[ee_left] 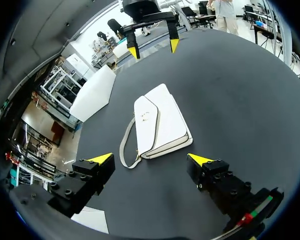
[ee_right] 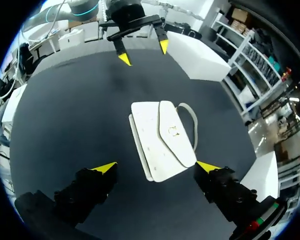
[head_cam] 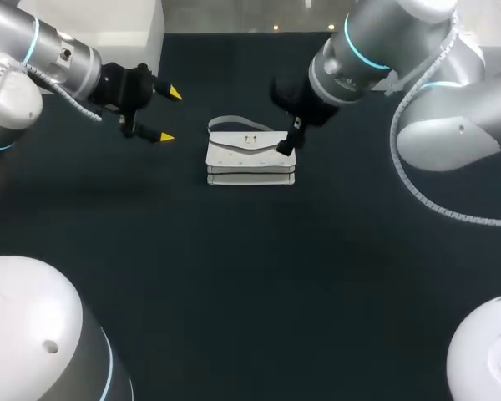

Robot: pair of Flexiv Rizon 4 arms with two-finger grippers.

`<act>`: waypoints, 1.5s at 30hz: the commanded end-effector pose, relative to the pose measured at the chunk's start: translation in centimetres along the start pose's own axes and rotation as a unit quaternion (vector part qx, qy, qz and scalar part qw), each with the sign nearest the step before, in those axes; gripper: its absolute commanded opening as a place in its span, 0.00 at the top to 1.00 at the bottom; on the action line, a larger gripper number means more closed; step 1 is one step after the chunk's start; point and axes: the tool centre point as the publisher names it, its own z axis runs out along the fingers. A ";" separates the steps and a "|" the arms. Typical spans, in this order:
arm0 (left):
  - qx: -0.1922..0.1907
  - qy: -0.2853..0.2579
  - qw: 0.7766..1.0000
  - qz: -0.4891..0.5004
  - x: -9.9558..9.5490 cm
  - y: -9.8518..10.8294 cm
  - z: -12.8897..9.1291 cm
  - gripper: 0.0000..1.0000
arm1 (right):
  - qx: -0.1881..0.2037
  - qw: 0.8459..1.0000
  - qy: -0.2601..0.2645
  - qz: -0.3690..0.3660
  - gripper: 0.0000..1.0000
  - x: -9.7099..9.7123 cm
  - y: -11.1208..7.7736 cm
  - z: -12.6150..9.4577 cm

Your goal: Pick up the bag, open it, inspect its contents, close it, and place it on the opposite side

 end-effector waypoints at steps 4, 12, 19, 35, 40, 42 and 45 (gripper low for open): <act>0.000 -0.019 1.000 0.000 0.3 0.0 0.2 0.00 | -0.010 0.997 -0.078 -0.002 0.00 0.4 -0.6 0.2; 0.015 -0.022 0.999 0.023 0.2 -1.1 0.9 0.00 | 0.001 0.993 -0.102 -0.064 0.00 0.6 0.1 0.9; 0.037 -0.035 0.996 0.071 -0.4 -2.7 1.5 0.00 | 0.014 0.980 -0.134 -0.145 0.00 1.7 -0.3 3.4; 0.054 -0.059 0.991 0.107 -1.4 -3.8 3.9 0.00 | 0.020 0.968 -0.176 -0.179 0.00 2.2 -2.5 6.1; 0.054 -0.059 0.991 0.107 -1.4 -3.8 3.9 0.00 | 0.020 0.968 -0.176 -0.179 0.00 2.2 -2.5 6.1; 0.054 -0.059 0.991 0.107 -1.4 -3.8 3.9 0.00 | 0.020 0.968 -0.176 -0.179 0.00 2.2 -2.5 6.1; 0.054 -0.059 0.991 0.107 -1.4 -3.8 3.9 0.00 | 0.020 0.968 -0.176 -0.179 0.00 2.2 -2.5 6.1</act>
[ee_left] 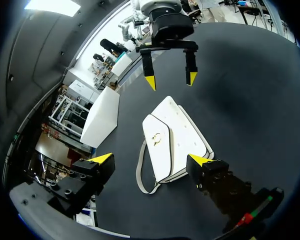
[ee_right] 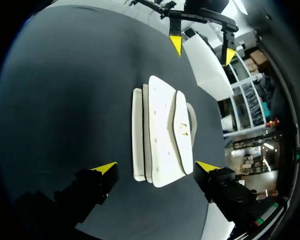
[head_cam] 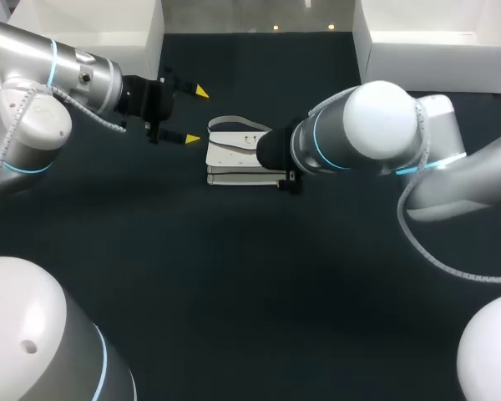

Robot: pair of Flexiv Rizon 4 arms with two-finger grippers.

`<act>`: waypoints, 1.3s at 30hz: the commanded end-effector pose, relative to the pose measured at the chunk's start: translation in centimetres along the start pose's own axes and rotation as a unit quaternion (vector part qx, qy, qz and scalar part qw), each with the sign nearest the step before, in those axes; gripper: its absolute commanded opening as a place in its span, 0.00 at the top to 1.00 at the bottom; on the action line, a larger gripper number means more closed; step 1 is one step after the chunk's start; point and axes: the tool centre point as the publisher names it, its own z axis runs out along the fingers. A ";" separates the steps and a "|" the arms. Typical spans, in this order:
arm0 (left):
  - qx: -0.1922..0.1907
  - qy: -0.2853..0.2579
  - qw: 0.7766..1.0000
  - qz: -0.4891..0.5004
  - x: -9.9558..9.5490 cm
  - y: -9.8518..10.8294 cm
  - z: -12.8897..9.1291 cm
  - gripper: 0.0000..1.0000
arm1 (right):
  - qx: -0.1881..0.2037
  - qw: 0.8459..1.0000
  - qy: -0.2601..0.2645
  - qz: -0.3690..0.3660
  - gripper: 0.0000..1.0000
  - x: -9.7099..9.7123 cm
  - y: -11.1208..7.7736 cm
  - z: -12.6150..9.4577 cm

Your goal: Pick up the bag, open it, inspect its contents, close it, and place it on the opposite side

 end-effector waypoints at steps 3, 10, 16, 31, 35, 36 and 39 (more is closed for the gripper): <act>0.003 0.003 1.000 0.010 0.3 -0.3 1.0 0.00 | -0.012 0.998 -0.061 -0.027 0.00 0.3 0.4 0.7; 0.011 0.002 1.000 0.028 0.5 -1.0 2.0 0.00 | -0.007 0.996 -0.071 -0.057 0.00 0.6 -0.3 2.7; 0.015 0.005 0.999 0.031 0.7 -1.0 2.7 0.00 | -0.003 0.994 -0.097 -0.057 0.22 0.4 -0.4 3.8; 0.016 0.021 0.999 0.026 1.3 -0.5 3.2 0.00 | 0.035 0.992 -0.106 -0.052 0.56 -0.2 -0.7 5.3; 0.016 0.024 0.999 0.026 1.4 -0.4 3.2 0.00 | 0.038 0.992 -0.108 -0.049 0.65 -0.3 -0.9 5.4; 0.015 0.024 0.999 0.026 1.4 -0.3 3.2 0.00 | 0.039 0.992 -0.109 -0.048 0.69 -0.3 -0.9 5.4; 0.015 0.025 0.999 0.025 1.4 -0.3 3.2 0.00 | 0.040 0.992 -0.110 -0.047 0.83 -0.3 -0.9 5.5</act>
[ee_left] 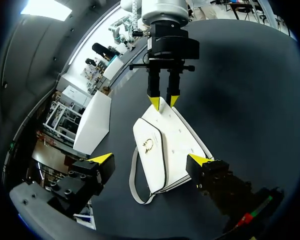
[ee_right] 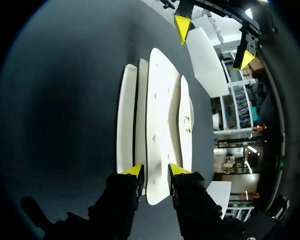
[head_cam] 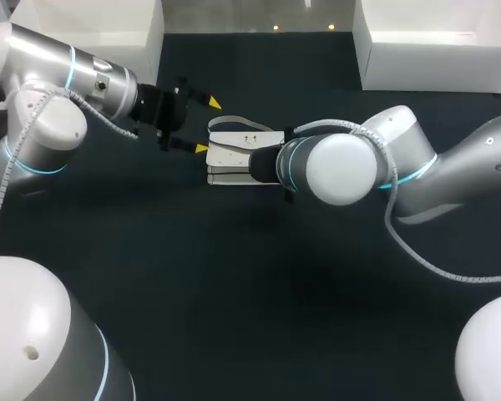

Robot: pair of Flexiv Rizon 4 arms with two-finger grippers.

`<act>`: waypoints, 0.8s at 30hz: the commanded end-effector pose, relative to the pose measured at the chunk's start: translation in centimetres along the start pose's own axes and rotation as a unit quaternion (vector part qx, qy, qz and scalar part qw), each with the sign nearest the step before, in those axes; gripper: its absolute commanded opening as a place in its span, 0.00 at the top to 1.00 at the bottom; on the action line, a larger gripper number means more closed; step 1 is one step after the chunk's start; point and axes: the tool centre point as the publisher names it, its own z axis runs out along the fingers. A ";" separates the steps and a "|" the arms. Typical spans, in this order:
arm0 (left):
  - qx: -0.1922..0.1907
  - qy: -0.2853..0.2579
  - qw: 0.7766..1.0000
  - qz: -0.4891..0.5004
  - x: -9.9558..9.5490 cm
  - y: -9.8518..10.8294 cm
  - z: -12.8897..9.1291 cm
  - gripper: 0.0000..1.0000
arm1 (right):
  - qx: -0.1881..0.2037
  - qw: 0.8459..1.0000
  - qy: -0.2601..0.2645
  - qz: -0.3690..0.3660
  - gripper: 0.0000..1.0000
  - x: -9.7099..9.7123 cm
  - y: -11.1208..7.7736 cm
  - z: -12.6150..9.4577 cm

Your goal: Pick up the bag, open it, inspect its contents, close it, and place it on the opposite side

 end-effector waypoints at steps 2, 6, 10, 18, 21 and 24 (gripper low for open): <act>0.003 0.001 1.000 -0.001 0.1 0.3 0.3 0.00 | -0.001 0.999 -0.036 0.001 0.91 0.4 0.0 0.3; 0.003 0.001 1.000 -0.002 0.1 0.3 0.4 0.00 | 0.000 0.999 -0.037 0.001 1.00 0.6 0.1 0.3; 0.009 -0.006 1.000 -0.001 0.1 0.1 0.6 0.00 | -0.001 0.999 -0.040 0.001 1.00 0.8 0.2 0.3; 0.020 -0.005 1.000 0.023 0.6 -0.9 2.0 0.10 | 0.001 0.999 -0.047 0.008 1.00 0.9 0.2 0.2; 0.027 0.000 0.999 0.024 0.9 -0.9 2.5 0.38 | 0.001 0.999 -0.047 0.008 1.00 0.9 0.2 0.2; 0.032 0.007 0.999 0.025 1.2 -0.7 3.3 0.45 | 0.001 0.999 -0.047 0.008 1.00 0.9 0.2 0.2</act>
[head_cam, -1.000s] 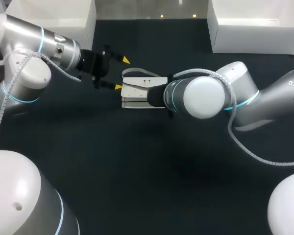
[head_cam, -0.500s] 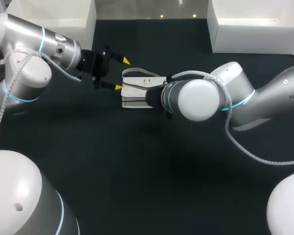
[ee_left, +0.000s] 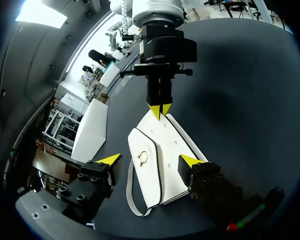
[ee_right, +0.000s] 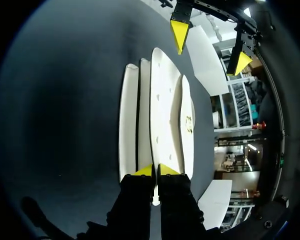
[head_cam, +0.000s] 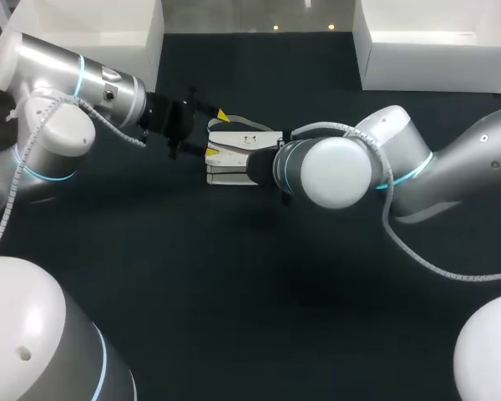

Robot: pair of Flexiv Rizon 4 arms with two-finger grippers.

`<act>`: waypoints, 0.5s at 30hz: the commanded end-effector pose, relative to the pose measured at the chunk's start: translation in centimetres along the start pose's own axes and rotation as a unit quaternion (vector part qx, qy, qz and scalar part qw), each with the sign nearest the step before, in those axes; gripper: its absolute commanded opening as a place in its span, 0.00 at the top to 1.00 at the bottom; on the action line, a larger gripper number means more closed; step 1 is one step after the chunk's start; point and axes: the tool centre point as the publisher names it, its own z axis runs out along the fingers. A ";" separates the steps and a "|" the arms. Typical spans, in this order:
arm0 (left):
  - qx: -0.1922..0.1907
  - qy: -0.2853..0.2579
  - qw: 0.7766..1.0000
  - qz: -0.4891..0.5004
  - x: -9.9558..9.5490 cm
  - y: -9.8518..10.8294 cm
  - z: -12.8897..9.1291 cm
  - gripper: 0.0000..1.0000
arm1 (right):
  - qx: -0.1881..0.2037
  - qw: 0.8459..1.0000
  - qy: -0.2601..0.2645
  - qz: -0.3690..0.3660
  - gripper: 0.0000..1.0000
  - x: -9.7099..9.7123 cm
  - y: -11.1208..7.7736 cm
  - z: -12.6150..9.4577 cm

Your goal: Pick up the bag, open it, inspect its contents, close it, and place it on the opposite side

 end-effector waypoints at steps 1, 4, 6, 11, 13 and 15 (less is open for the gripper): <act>0.009 0.006 1.000 -0.001 0.1 0.9 1.3 0.42 | -0.003 0.999 -0.046 0.000 1.00 0.4 0.0 0.1; 0.013 0.010 1.000 -0.002 0.3 1.1 1.9 0.32 | -0.003 0.999 -0.046 0.000 1.00 0.4 0.0 0.1; 0.014 0.012 1.000 -0.003 0.4 1.2 2.3 0.31 | -0.003 0.999 -0.046 0.000 1.00 0.4 0.0 0.1; 0.018 0.019 1.000 -0.008 0.5 1.8 3.1 0.36 | -0.003 0.999 -0.046 0.000 1.00 0.4 0.0 0.1; 0.017 0.024 1.000 -0.010 0.5 2.1 3.4 0.45 | -0.003 0.999 -0.046 0.000 1.00 0.4 0.0 0.1; 0.016 0.027 0.999 -0.013 0.4 2.3 3.7 0.50 | -0.003 0.999 -0.046 0.000 1.00 0.4 0.0 0.1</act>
